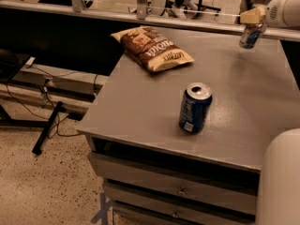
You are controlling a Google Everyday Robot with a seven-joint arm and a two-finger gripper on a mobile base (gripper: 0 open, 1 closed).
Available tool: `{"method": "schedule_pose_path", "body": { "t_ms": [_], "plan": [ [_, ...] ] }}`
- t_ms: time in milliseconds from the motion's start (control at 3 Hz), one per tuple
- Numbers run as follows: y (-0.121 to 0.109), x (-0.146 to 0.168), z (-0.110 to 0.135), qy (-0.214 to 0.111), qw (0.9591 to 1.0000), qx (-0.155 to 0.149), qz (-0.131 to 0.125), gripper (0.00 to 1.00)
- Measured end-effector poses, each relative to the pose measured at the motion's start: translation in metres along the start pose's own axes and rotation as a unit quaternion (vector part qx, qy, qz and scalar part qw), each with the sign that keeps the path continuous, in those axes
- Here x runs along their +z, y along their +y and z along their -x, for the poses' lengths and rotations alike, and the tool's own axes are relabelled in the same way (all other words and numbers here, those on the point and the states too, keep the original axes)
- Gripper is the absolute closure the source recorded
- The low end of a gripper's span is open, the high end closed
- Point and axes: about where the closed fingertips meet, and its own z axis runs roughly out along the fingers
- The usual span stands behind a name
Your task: Move redbull can near pepsi can
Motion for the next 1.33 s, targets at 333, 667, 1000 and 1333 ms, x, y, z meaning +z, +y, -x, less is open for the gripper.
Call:
{"method": "schedule_pose_path", "body": {
  "t_ms": [333, 667, 1000, 1333],
  "plan": [
    [0.004, 0.002, -0.001, 0.003, 1.0, 0.002, 0.007, 1.0],
    [0.004, 0.003, -0.001, 0.003, 1.0, 0.002, 0.006, 1.0],
    [0.014, -0.005, -0.006, 0.01, 0.9994, -0.015, 0.031, 1.0],
    [0.021, -0.045, -0.02, 0.026, 0.9957, -0.038, 0.08, 1.0]
  ]
}}
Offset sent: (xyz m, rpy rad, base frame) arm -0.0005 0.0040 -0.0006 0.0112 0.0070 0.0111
